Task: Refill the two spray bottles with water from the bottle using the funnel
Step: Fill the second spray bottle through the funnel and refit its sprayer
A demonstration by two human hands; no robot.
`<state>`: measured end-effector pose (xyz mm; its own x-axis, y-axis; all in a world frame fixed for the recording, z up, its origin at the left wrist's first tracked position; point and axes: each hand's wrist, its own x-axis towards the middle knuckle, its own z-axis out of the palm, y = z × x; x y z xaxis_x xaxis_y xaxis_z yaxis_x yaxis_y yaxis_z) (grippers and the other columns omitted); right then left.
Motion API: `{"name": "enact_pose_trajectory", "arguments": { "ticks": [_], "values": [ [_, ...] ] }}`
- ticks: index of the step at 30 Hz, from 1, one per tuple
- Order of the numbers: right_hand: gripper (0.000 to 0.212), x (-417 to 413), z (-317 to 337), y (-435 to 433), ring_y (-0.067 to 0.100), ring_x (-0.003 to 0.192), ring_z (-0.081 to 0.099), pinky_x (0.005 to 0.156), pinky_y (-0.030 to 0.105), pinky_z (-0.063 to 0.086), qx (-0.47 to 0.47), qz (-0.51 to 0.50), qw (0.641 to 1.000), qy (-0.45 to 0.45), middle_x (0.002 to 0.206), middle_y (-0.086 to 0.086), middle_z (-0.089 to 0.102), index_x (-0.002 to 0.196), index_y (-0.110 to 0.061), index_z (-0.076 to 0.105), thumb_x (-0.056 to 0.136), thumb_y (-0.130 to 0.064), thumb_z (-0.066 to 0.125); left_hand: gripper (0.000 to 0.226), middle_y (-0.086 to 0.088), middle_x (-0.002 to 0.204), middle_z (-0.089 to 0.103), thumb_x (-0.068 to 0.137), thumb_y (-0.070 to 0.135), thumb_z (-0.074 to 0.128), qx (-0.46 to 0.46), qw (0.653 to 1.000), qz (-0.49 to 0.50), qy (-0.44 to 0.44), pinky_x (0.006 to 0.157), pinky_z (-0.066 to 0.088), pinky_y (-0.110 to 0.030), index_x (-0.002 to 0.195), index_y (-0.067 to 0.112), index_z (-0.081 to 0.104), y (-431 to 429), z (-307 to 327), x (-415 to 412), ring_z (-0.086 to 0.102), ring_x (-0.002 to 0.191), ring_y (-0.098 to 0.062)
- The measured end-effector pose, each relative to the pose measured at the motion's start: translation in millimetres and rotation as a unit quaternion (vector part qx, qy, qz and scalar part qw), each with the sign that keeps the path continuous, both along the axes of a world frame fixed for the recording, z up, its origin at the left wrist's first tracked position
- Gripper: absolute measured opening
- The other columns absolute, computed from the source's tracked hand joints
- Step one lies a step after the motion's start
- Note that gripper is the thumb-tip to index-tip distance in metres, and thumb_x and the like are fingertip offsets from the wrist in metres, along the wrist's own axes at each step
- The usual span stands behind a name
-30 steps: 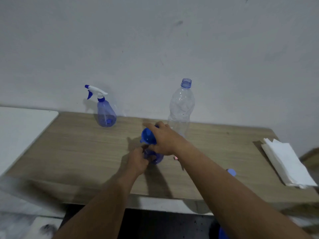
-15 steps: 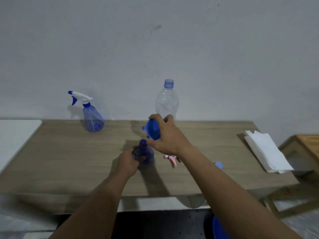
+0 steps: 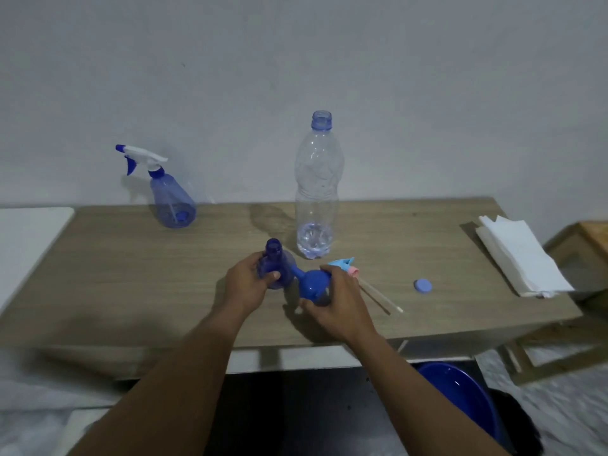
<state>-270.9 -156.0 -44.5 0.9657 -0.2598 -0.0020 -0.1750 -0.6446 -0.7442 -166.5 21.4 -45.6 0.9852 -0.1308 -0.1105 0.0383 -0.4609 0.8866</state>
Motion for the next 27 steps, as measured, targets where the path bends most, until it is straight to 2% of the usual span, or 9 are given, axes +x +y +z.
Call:
{"name": "enact_pose_trajectory", "arguments": {
  "ticks": [1,3,6,10,14,17,20,25,27],
  "values": [
    [0.077,-3.4,-7.0,0.4,0.018,0.119,0.047,0.1,0.032,0.043,-0.003,0.001,1.0,-0.005,0.129,-0.003,0.053,0.134,-0.022,0.049,0.069,-0.053,0.076,0.053,-0.002,0.104,0.068,0.074,-0.001,0.079,0.0,1.0,0.0,0.0,0.086,0.05,-0.024,0.124,0.006,0.062,-0.4,-0.9,0.3,0.064,0.094,-0.017],
    [0.08,-6.6,-16.7,1.4,0.016,0.121,0.047,0.103,0.033,0.043,-0.001,0.008,1.0,-0.008,0.133,-0.003,0.052,0.138,-0.021,0.048,0.07,-0.052,0.077,0.047,-0.001,0.1,0.068,0.076,0.0,0.078,0.009,1.0,-0.001,-0.003,0.071,0.045,-0.005,0.121,0.007,0.064,-2.2,0.0,0.2,0.064,0.085,-0.012],
    [0.081,-6.9,-21.3,2.1,0.016,0.116,0.05,0.098,0.033,0.047,-0.003,0.021,1.0,-0.016,0.132,-0.001,0.052,0.14,-0.021,0.046,0.071,-0.047,0.079,0.045,-0.003,0.1,0.07,0.075,-0.001,0.078,0.005,1.0,0.011,-0.008,0.061,0.041,0.001,0.117,0.009,0.065,-3.7,-0.9,0.7,0.062,0.078,-0.004],
    [0.076,-7.4,-25.2,-2.9,0.016,0.115,0.05,0.094,0.03,0.046,-0.036,0.043,0.998,0.005,0.132,-0.004,0.052,0.136,-0.025,0.046,0.072,-0.055,0.074,0.049,-0.002,0.105,0.071,0.073,0.005,0.081,0.0,1.0,0.022,-0.001,0.075,0.047,-0.011,0.119,0.012,0.065,-2.9,-6.9,1.9,0.067,0.092,-0.013],
    [0.073,-7.7,-28.5,-5.2,0.014,0.118,0.049,0.096,0.028,0.044,-0.095,0.075,0.992,0.03,0.132,-0.006,0.053,0.138,-0.027,0.044,0.077,-0.057,0.071,0.045,0.015,0.093,0.068,0.074,0.014,0.082,0.012,1.0,0.016,0.007,0.085,0.051,-0.025,0.115,0.023,0.065,-1.6,-5.6,2.1,0.065,0.09,-0.003],
    [0.077,-8.8,-27.7,-4.7,0.016,0.128,0.045,0.103,0.031,0.043,-0.123,0.109,0.986,0.04,0.146,-0.007,0.046,0.146,-0.028,0.035,0.081,-0.053,0.069,0.046,0.022,0.088,0.064,0.074,0.015,0.082,0.019,1.0,0.021,0.008,0.08,0.049,-0.02,0.116,0.023,0.065,-2.0,-4.8,1.4,0.062,0.086,0.004],
    [0.077,-8.5,-28.0,-3.5,0.014,0.129,0.044,0.104,0.029,0.041,-0.145,0.124,0.981,0.045,0.146,-0.004,0.048,0.148,-0.024,0.033,0.084,-0.049,0.069,0.048,0.015,0.094,0.065,0.075,0.013,0.081,0.021,0.999,0.027,0.004,0.074,0.043,-0.011,0.119,0.019,0.065,-2.9,-4.3,1.0,0.06,0.086,0.003],
    [0.076,-4.5,-25.7,-4.4,0.016,0.13,0.046,0.102,0.03,0.043,-0.138,0.124,0.982,0.043,0.148,-0.003,0.046,0.15,-0.023,0.032,0.087,-0.048,0.065,0.051,0.018,0.095,0.066,0.072,0.024,0.083,0.044,0.999,0.028,0.004,0.09,0.052,-0.029,0.12,0.026,0.065,-0.1,-7.9,2.8,0.063,0.093,-0.003],
    [0.071,-3.4,-24.2,-4.6,0.016,0.13,0.047,0.101,0.03,0.043,-0.135,0.128,0.981,0.051,0.149,-0.001,0.046,0.151,-0.022,0.032,0.091,-0.042,0.063,0.051,0.02,0.092,0.065,0.072,0.022,0.083,0.04,0.999,0.028,0.004,0.09,0.053,-0.029,0.119,0.026,0.065,0.1,-8.3,2.9,0.064,0.091,0.0]
  ]
}}
